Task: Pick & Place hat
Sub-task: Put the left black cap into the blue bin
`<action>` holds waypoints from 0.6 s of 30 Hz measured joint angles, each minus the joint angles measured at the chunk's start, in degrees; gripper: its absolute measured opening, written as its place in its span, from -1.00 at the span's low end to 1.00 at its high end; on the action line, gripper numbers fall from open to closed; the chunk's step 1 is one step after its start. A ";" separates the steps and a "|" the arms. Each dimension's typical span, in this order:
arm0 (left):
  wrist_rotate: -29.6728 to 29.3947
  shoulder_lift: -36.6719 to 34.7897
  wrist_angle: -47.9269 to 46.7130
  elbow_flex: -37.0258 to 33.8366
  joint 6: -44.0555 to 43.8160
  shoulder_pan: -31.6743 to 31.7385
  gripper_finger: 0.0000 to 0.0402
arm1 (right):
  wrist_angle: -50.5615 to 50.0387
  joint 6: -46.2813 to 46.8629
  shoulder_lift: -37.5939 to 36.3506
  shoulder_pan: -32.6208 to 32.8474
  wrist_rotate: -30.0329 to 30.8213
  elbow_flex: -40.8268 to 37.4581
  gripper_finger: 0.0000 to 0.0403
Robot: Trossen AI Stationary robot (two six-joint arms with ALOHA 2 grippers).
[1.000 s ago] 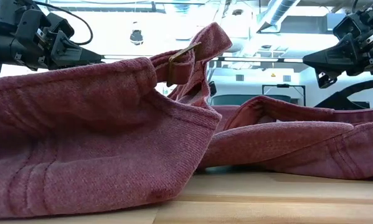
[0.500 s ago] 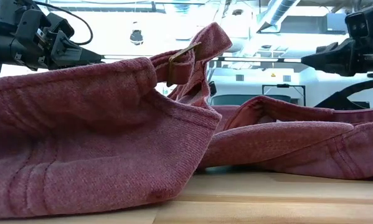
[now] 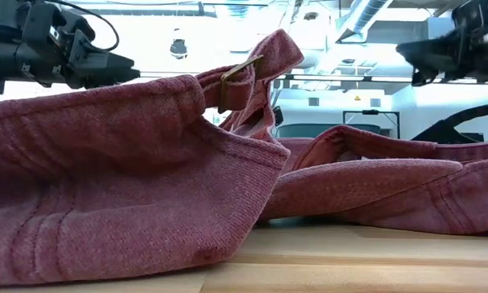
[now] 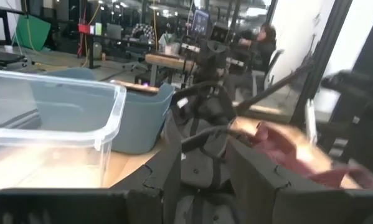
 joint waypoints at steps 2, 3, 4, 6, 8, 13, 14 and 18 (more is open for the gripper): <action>0.20 0.11 2.39 0.00 -2.00 0.01 -0.37 | 1.60 1.38 0.00 -0.19 0.06 0.00 -1.00; 0.60 0.26 3.43 0.00 -2.59 0.01 -0.37 | 2.54 1.14 0.02 -0.25 0.41 0.00 -1.00; 1.47 0.43 4.60 0.00 -2.77 0.01 -0.37 | 3.64 0.50 0.01 -0.39 1.28 0.00 -1.00; 4.00 1.15 6.87 0.00 -2.80 -0.01 -0.37 | 4.68 -0.29 0.02 -0.58 3.49 0.00 -1.00; 6.30 2.31 9.37 0.00 -2.82 -0.03 -0.37 | 4.24 -0.31 0.04 -0.58 5.53 0.15 -1.00; 7.48 8.08 18.43 0.00 -2.20 -0.94 -0.37 | 0.46 4.85 3.12 -0.39 6.03 2.83 -1.00; 7.50 9.76 20.59 0.00 -1.27 -1.31 -0.37 | -0.92 6.06 4.35 -0.21 6.01 3.77 -1.00; 7.91 17.47 23.86 2.30 0.49 -3.07 -0.37 | -7.78 7.67 10.59 0.55 5.99 9.03 -1.00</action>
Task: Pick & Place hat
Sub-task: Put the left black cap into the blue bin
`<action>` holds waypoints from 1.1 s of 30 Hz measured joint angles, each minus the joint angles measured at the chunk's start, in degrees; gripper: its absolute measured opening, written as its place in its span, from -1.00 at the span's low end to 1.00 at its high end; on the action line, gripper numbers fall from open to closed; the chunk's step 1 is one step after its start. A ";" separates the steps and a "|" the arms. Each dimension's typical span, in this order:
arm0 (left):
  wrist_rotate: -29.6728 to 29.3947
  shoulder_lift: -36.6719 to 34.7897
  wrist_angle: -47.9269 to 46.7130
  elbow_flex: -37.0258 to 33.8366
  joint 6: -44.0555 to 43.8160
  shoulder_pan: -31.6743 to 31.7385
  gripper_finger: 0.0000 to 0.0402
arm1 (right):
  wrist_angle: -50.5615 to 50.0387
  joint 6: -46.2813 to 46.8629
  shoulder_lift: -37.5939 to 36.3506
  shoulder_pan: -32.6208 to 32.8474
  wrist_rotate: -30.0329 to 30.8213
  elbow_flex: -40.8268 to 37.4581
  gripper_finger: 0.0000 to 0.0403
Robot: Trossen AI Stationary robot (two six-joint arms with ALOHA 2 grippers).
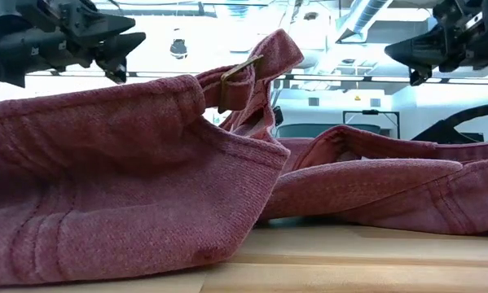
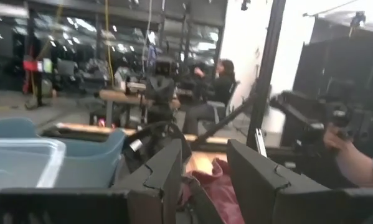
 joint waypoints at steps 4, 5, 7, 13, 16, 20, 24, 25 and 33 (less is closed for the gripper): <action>1.93 9.72 0.03 4.48 0.05 -2.40 -0.37 | -5.32 -0.44 7.47 0.42 -0.98 5.58 -1.00; 2.17 12.23 0.01 5.51 0.02 -2.99 -0.37 | -6.69 -0.75 9.17 0.63 -1.49 6.80 -1.00; 2.15 17.22 -0.05 7.33 -0.58 -4.04 -0.37 | -8.43 -0.87 12.05 1.03 -1.71 8.86 -1.00; 0.79 29.22 -1.44 9.00 -1.75 -4.57 -0.37 | -10.78 -0.92 16.70 2.60 -1.72 11.92 -1.00; -2.82 32.78 -1.44 9.00 -1.77 -4.53 -0.37 | -10.89 -0.92 17.12 3.56 -1.69 12.10 -1.00; -6.76 34.24 -1.43 9.00 -1.58 -4.53 -0.37 | -11.29 -0.95 17.12 4.92 -1.72 12.11 -1.00; -8.06 33.33 -1.53 9.02 -1.04 -4.24 -0.37 | -11.89 -2.07 17.12 5.96 -1.68 12.11 -1.00; -8.09 32.94 -1.82 9.07 -0.32 -4.24 -0.36 | -12.03 -2.35 17.10 6.17 -1.67 12.11 -1.00; -12.91 32.59 -9.54 13.21 7.42 -4.35 -0.20 | -12.63 -3.87 17.10 6.39 -1.64 12.11 -1.00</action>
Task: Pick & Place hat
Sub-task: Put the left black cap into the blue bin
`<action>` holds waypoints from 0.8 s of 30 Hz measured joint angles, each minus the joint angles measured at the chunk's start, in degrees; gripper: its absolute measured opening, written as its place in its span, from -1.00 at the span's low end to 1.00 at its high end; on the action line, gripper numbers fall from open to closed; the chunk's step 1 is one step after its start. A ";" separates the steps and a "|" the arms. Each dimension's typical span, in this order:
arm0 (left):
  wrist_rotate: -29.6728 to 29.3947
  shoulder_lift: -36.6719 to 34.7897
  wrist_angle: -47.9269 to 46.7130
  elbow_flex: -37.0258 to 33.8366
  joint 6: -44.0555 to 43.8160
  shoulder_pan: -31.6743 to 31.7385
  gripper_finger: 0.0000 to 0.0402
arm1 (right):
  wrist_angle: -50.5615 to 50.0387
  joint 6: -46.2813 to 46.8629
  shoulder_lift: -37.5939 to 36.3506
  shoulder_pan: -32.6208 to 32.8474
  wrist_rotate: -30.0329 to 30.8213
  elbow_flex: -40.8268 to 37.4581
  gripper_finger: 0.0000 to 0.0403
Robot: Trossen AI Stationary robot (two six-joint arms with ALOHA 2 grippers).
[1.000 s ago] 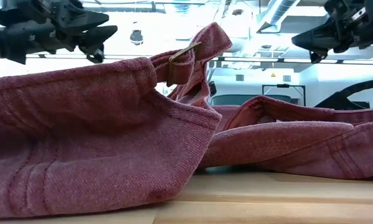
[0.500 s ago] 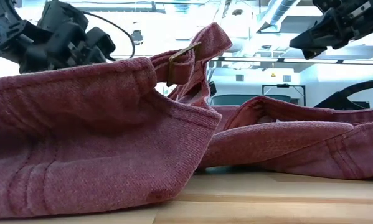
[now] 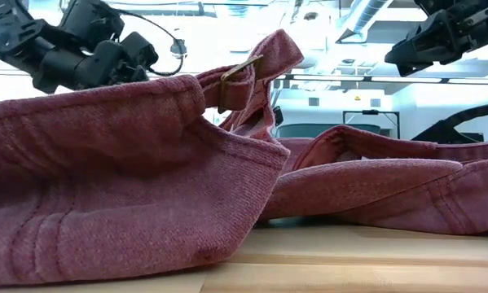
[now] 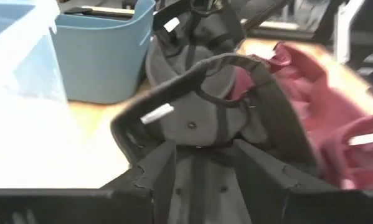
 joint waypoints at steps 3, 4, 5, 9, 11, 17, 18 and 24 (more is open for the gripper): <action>-0.96 0.04 -4.77 4.07 4.76 -0.05 -0.11 | -0.26 -0.21 0.00 0.00 0.00 0.00 -1.00; -0.98 0.04 -5.73 5.41 6.24 -0.05 -0.09 | -0.30 -0.21 0.00 0.00 0.00 0.00 -1.00; -0.99 0.04 -6.09 6.47 7.55 -0.05 -0.07 | -0.43 -0.19 0.00 0.00 0.00 0.00 -1.00; -0.99 0.02 -9.01 10.49 13.07 -0.05 -0.04 | -0.97 -0.19 0.00 0.00 0.02 0.00 -1.00; -0.99 0.35 -10.01 11.70 14.65 -0.01 -0.04 | -0.99 -0.19 0.00 0.00 0.02 0.00 -1.00; -0.99 5.91 -12.13 16.00 16.63 -0.01 -0.08 | -1.41 -1.15 0.00 0.00 0.04 0.00 -1.00; -0.99 7.26 -12.17 16.73 17.66 -0.01 -0.08 | -1.41 -1.49 0.00 0.00 0.03 0.00 -1.00; -0.96 13.75 -12.22 21.52 18.94 0.31 -0.10 | -1.41 -1.54 -0.01 0.00 0.04 0.00 -1.00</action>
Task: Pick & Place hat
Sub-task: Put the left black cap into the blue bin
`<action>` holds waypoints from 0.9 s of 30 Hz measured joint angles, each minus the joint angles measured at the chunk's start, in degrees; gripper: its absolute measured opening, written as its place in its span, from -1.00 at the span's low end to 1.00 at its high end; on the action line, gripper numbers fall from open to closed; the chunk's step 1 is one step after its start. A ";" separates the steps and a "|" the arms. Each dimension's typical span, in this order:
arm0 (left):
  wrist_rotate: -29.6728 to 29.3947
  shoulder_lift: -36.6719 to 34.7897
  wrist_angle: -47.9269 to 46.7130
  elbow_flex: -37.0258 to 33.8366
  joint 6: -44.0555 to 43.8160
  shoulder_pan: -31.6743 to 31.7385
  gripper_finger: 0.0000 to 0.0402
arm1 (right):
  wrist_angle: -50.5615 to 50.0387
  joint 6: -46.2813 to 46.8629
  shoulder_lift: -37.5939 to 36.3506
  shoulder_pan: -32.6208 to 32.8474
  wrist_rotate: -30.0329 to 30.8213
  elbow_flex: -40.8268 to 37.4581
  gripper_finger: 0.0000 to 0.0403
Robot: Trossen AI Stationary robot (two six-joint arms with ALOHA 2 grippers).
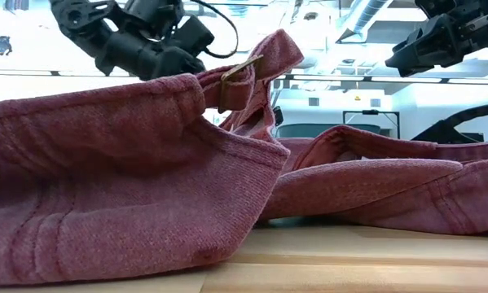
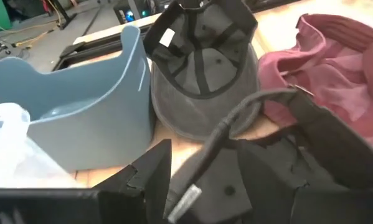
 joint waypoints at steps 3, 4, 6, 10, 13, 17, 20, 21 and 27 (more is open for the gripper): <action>0.00 1.40 -0.46 1.24 3.48 0.02 -0.10 | -0.02 0.01 -0.01 0.00 0.00 0.00 -1.00; 0.02 1.78 -0.84 1.56 4.06 0.02 -0.10 | -0.02 0.00 -0.01 0.00 0.00 0.00 -1.00; 0.04 2.40 -1.74 2.17 4.68 0.24 -0.10 | -0.04 0.01 -0.01 0.00 0.00 0.00 -1.00; -0.68 3.78 -2.74 2.49 5.12 1.19 -0.10 | -0.13 0.00 -0.01 0.00 0.00 0.00 -1.00; -0.64 4.74 -1.94 2.67 5.63 2.28 -0.10 | -0.15 -0.01 -0.01 0.00 0.00 0.00 -1.00; -0.82 5.36 -1.55 2.75 5.88 2.55 -0.10 | -0.15 -0.01 -0.01 0.00 0.00 0.00 -1.00; -0.96 5.38 -1.69 2.71 5.70 1.95 -0.12 | -0.15 0.01 -0.01 0.00 0.00 0.00 -1.00; -0.23 5.38 -1.76 2.67 5.54 1.81 -0.13 | -0.15 0.01 -0.01 0.00 0.00 0.00 -1.00; 2.38 5.44 -2.15 2.57 5.20 0.73 -0.25 | -0.15 0.01 -0.01 0.00 0.00 0.00 -1.00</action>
